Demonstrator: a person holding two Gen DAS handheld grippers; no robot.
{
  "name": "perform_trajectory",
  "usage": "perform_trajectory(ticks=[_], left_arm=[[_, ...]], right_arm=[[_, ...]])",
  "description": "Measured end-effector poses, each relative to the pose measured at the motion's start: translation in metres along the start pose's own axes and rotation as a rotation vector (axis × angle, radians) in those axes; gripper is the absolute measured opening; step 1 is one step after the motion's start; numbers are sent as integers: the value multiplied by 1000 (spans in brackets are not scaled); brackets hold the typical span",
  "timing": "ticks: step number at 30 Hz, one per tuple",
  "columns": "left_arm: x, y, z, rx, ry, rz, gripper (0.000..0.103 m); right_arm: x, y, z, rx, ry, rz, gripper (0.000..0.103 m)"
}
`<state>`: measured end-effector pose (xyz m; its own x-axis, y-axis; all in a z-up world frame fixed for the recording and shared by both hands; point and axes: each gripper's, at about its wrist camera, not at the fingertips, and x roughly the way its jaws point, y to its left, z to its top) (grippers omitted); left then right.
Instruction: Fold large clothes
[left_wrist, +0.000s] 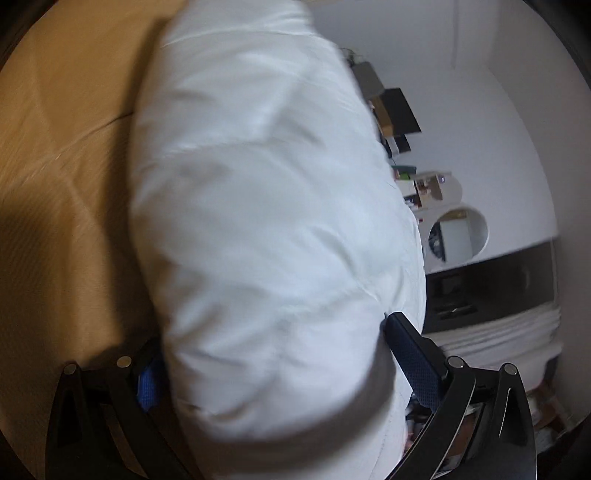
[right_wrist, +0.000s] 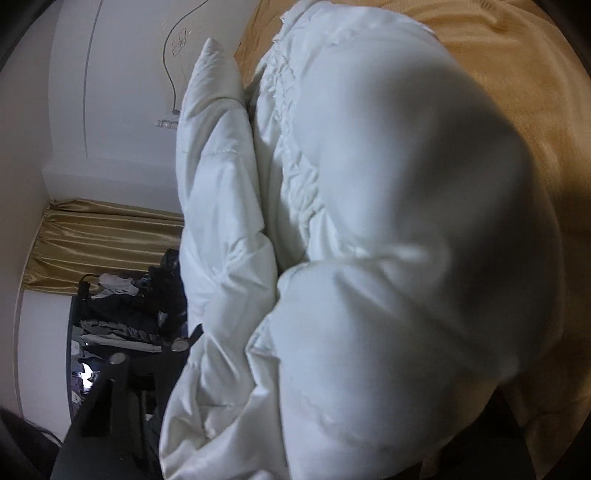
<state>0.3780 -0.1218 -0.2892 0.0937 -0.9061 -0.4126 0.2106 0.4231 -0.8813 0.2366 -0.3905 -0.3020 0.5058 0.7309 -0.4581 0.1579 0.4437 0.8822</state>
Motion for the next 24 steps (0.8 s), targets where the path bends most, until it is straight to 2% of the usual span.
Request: perform_trajectory(ticks=[3,6,9,11,13,15,16,17,19,21,23,24], left_arm=[[-19,-21,4,22,-31,-25,90],[-63,-34,4,43,-75,-49,85],[-111,-37,-15,65,-124,-5,85],[-140,-24,-36,53,-164,36,85],[-148,-1,-46,25,-171,95,85],[-142,42,-58,-69,-136,157,88],[-139,59,-62,-118,-131,138,88],[-139,70,-68,-161,-144,86,88],[-143,67,-71,-228,-160,56,87],[-157,60,-75,-307,-178,66,87],[-181,37,-83,-325,-259,120,87],[-190,17,-86,-296,-313,182,87]], right_arm=[[-6,34,-6,-65,-28,-11,47],[-3,74,-21,-118,-32,44,46],[13,107,-43,-184,7,84,46],[36,120,-55,-221,60,95,45],[67,117,-64,-226,143,103,46],[102,94,-72,-163,224,78,53],[117,79,-78,-132,265,49,58],[129,60,-83,-86,290,19,71],[130,48,-85,-58,298,53,72],[120,53,-81,-91,289,25,75],[112,55,-78,-108,273,0,78],[110,55,-78,-100,272,-4,78]])
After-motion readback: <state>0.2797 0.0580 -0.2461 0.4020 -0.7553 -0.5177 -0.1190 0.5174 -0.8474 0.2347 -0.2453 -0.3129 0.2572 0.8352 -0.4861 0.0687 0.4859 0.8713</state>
